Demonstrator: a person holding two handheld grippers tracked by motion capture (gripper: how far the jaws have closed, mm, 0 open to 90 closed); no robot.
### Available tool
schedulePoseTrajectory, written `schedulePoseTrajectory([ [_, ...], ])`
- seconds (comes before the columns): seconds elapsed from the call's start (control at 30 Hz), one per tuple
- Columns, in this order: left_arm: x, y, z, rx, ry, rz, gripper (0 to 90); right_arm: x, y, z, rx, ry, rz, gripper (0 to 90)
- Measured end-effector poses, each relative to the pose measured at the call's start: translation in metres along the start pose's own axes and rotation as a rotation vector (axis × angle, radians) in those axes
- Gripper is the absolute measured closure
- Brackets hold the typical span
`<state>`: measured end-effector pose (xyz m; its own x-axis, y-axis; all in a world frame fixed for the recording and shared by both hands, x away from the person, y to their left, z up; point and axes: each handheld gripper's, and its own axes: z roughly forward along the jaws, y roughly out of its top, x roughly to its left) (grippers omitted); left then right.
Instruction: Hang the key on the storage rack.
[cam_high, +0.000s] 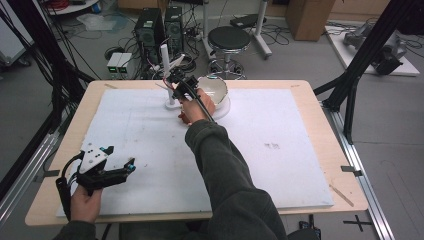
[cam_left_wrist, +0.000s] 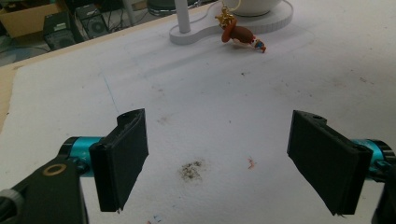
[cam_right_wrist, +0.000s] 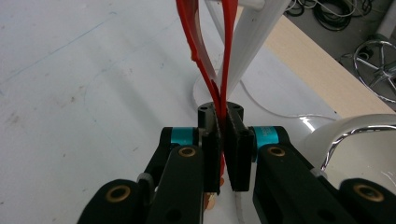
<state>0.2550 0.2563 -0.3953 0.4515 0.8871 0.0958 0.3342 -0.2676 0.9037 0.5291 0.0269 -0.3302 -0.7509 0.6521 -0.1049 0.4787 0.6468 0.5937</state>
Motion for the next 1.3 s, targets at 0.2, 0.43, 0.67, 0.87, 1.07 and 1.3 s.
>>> schedulePoseTrajectory([
  [0.2,0.000,0.000,0.000,0.000,-0.002,-0.003,20.7,-0.004,-0.001,0.007,0.007,0.001,0.024,85.6],
  [0.43,0.000,0.000,0.000,0.000,0.000,-0.002,20.7,-0.008,-0.006,0.004,-0.026,0.058,0.042,69.8],
  [0.67,0.000,0.000,0.001,-0.001,0.004,-0.007,20.7,-0.013,-0.011,-0.010,-0.076,0.131,0.046,65.1],
  [0.87,0.000,0.000,0.001,0.001,0.007,-0.007,20.7,-0.020,-0.019,-0.021,-0.128,0.181,0.069,61.8],
  [1.07,0.000,0.000,0.001,0.004,0.005,-0.003,20.7,-0.031,-0.037,-0.027,-0.153,0.243,0.111,57.1],
  [1.3,-0.001,0.000,0.002,0.007,0.003,0.000,20.7,-0.043,-0.060,-0.039,-0.215,0.266,0.129,53.6],
])
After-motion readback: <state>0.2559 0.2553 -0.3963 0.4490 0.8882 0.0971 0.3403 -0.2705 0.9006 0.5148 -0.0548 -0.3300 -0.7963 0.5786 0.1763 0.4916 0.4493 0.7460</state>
